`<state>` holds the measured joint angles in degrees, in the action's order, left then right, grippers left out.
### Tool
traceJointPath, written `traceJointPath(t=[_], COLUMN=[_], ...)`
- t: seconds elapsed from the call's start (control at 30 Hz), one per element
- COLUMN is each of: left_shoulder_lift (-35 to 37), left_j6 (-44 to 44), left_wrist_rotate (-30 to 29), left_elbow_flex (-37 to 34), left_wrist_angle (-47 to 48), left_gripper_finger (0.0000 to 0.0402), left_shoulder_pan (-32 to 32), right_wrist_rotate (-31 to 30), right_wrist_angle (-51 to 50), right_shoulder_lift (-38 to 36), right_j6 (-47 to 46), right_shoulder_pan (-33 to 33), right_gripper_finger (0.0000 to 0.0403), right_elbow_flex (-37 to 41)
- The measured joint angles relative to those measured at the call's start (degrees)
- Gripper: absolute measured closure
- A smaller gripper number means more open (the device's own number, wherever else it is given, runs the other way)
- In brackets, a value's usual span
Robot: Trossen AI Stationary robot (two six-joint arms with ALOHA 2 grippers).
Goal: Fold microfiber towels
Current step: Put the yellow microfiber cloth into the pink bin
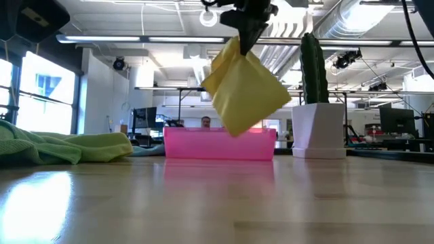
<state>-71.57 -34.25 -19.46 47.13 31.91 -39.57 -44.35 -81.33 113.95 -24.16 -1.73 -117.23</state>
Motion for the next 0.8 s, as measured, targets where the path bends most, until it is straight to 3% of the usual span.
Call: traceJointPath(t=[0.27, 0.43, 0.63, 0.8], left_shoulder_lift=[0.0, 0.0, 0.01, 0.0], left_j6=[3.01, 4.45, 4.49, 4.49], left_wrist_rotate=[-0.05, -0.12, -0.24, -0.24], left_elbow_flex=[0.01, -0.01, 0.0, -0.01], left_wrist_angle=[0.01, 0.01, 0.03, 0.09], left_gripper_finger=[0.0326, 0.0326, 0.0326, 0.0326], left_shoulder_pan=[0.0, 0.0, 0.0, 0.0], right_wrist_rotate=[-3.89, -10.25, 3.89, 10.34], right_wrist_angle=[5.33, 8.15, 10.44, 11.02], right_shoulder_lift=[-0.99, -0.81, 2.63, 8.76], right_j6=[9.75, 12.39, 13.99, 13.64], right_shoulder_pan=[9.65, 15.59, 18.82, 17.19], right_gripper_finger=[0.0403, 0.0403, 0.0403, 0.0403], right_elbow_flex=[-0.03, -0.01, -0.07, -0.05])
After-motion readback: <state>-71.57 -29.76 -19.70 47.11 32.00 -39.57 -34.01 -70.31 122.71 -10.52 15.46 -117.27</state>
